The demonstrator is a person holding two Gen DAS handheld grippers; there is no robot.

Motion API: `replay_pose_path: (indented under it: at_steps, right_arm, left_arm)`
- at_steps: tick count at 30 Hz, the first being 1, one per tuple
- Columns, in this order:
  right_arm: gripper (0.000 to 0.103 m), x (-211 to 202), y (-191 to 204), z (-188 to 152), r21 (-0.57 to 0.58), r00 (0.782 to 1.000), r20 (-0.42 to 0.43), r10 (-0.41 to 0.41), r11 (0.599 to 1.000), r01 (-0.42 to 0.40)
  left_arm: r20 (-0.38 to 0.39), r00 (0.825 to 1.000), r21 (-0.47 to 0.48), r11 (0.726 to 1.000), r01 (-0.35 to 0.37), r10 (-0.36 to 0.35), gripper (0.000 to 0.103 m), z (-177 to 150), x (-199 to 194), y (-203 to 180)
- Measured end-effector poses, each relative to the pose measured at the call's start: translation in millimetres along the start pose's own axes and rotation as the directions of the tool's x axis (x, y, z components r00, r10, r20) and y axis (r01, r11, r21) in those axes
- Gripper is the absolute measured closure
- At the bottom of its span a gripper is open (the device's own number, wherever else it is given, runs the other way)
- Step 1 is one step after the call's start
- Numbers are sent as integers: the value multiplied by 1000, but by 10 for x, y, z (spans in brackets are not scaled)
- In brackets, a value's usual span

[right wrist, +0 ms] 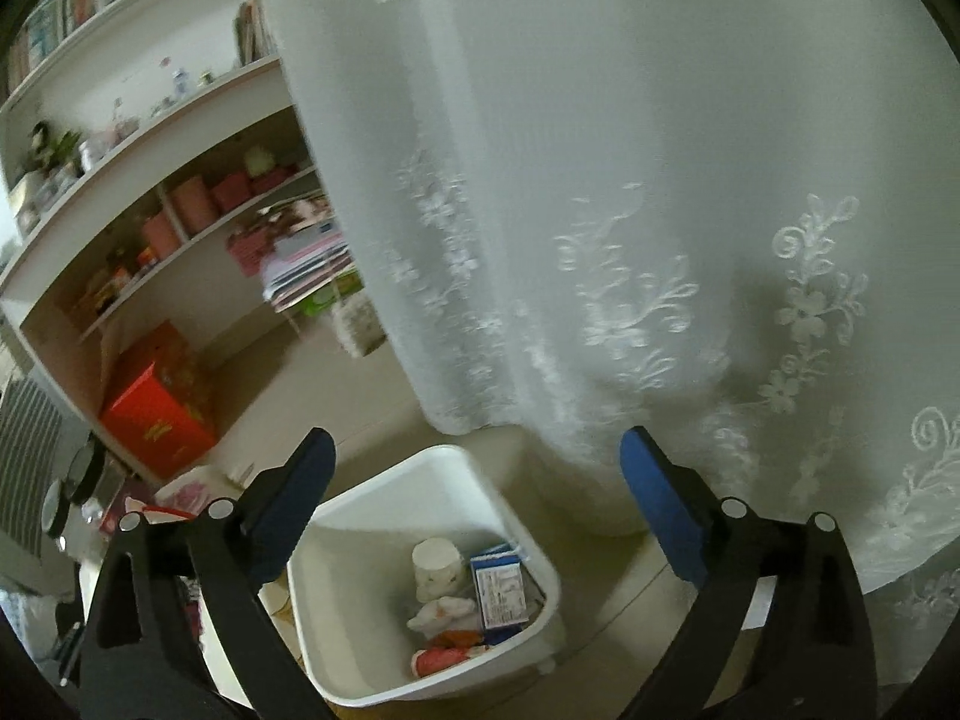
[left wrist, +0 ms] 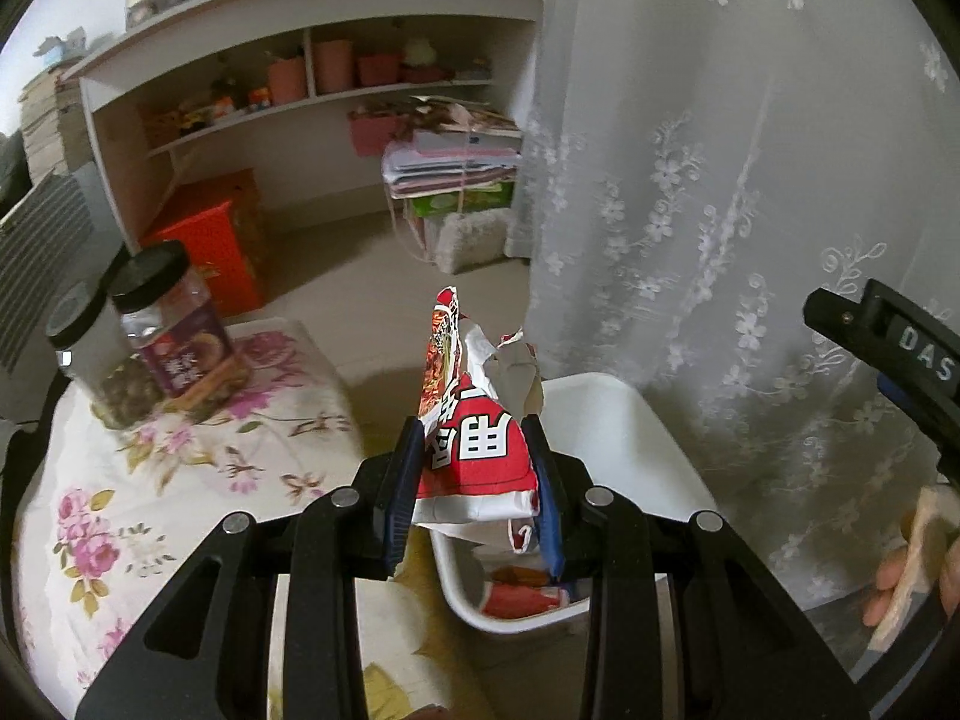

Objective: Collect trash
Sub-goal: 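Carry snack bag and blue box over the white bin and release both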

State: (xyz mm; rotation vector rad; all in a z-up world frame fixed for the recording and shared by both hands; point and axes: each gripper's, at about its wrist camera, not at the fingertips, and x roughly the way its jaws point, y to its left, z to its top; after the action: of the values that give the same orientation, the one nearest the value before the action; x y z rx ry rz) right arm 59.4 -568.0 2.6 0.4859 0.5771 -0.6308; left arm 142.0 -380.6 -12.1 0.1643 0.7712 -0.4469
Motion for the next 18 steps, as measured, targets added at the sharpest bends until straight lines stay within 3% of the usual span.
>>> replay_pose_path:
  at_steps: [14, 18]
  right_arm:
    - [7, 11, -273, 44, 25, 997, -2, -82, 996, 82]
    - [7, 21, -304, 40, 20, 996, -11, -88, 996, 88]
  left_arm:
    - [-60, 997, 2, 998, 55, -55, 68, 52, 299, -238]
    - [-91, 993, 16, 997, 80, -78, 54, 21, 373, -282]
